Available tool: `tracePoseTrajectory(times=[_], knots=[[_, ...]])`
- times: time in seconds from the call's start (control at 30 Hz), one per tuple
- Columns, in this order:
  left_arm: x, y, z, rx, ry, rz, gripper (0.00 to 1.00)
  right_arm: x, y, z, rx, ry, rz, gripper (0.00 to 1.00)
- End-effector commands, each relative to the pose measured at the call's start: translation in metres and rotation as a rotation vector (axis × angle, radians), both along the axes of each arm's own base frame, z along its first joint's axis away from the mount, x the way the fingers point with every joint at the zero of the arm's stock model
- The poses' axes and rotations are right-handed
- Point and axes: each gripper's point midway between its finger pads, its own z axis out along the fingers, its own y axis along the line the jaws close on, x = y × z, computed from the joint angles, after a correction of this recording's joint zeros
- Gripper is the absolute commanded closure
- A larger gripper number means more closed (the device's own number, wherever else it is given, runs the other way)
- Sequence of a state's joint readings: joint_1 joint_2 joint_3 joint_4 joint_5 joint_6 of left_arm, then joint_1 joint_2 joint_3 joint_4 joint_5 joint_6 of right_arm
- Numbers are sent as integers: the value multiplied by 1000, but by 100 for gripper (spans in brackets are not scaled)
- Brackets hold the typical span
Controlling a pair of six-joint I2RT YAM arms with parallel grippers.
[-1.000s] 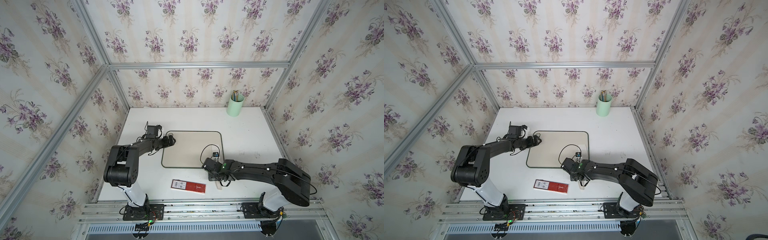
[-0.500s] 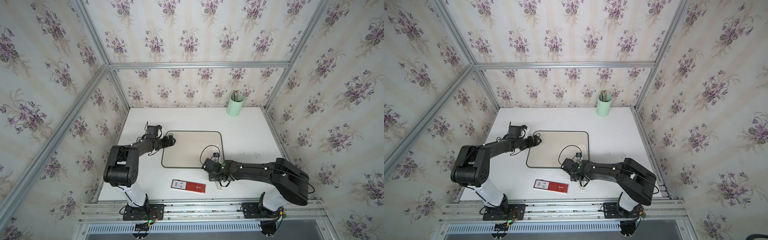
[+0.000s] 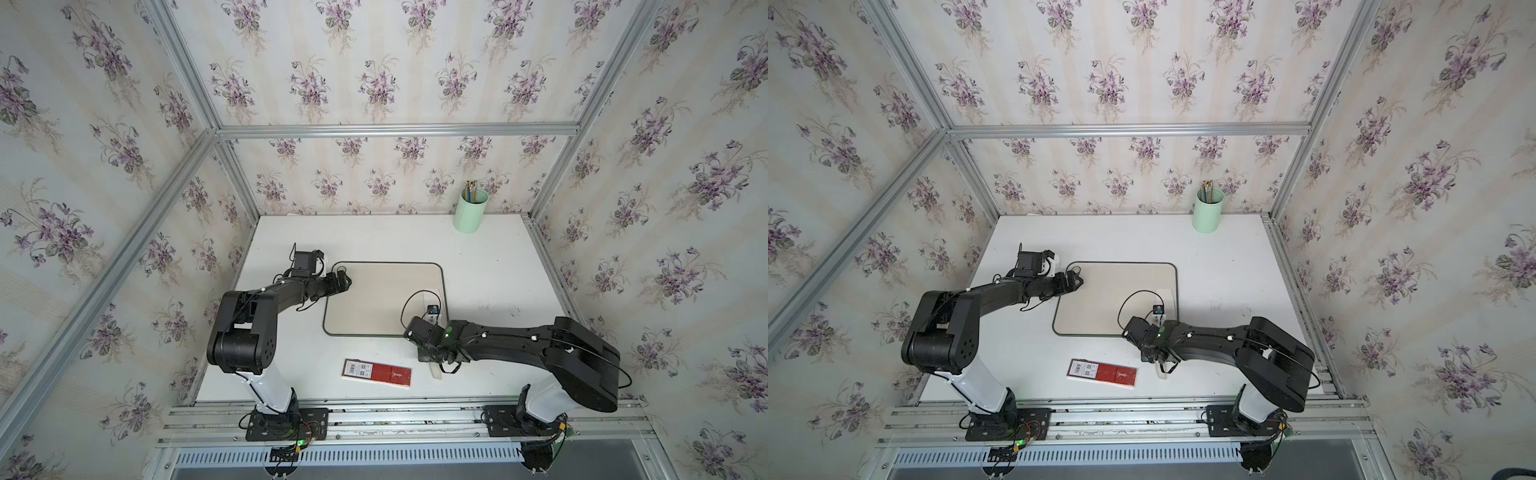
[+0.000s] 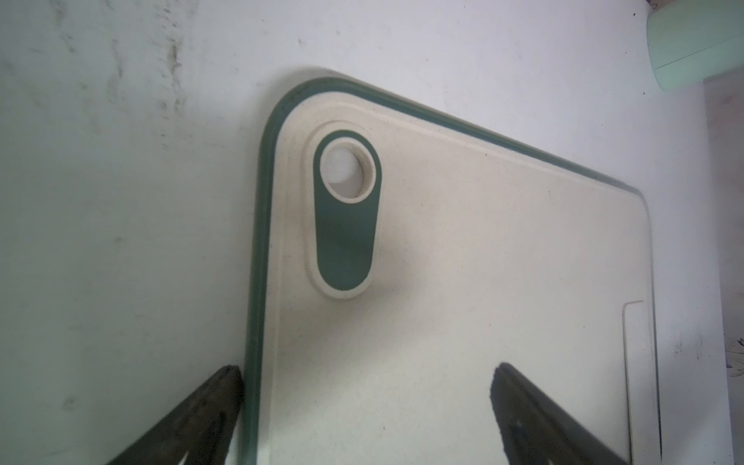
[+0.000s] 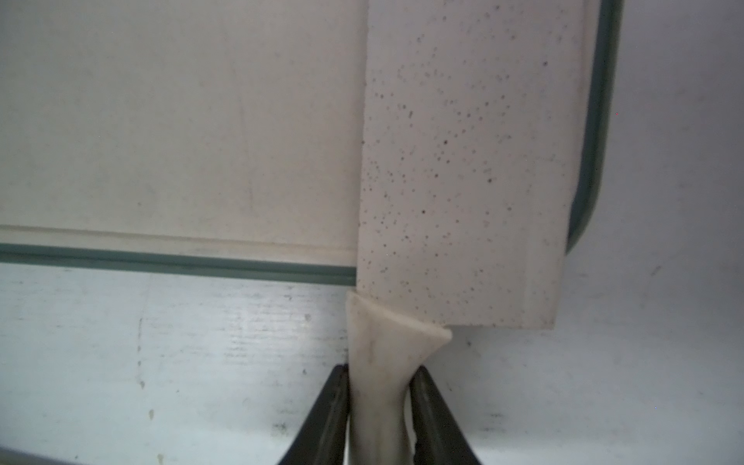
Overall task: Align the knife with the edge of the cutting board
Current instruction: Place the knife at the edge of the cutting board.
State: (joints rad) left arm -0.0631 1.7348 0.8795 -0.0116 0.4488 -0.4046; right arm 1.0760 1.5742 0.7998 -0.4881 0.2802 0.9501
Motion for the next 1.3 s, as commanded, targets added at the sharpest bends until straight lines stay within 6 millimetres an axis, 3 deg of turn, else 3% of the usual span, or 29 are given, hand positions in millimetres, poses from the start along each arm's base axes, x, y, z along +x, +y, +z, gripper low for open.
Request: tracePoseTrajectory(times=[0.0, 1.27], knots=[[-11, -4, -6, -23, 52, -6, 0, 4, -1, 2, 5, -25, -18, 71], [-11, -5, -6, -24, 54, -9, 1, 8, -5, 12, 39, -66, -82, 72]])
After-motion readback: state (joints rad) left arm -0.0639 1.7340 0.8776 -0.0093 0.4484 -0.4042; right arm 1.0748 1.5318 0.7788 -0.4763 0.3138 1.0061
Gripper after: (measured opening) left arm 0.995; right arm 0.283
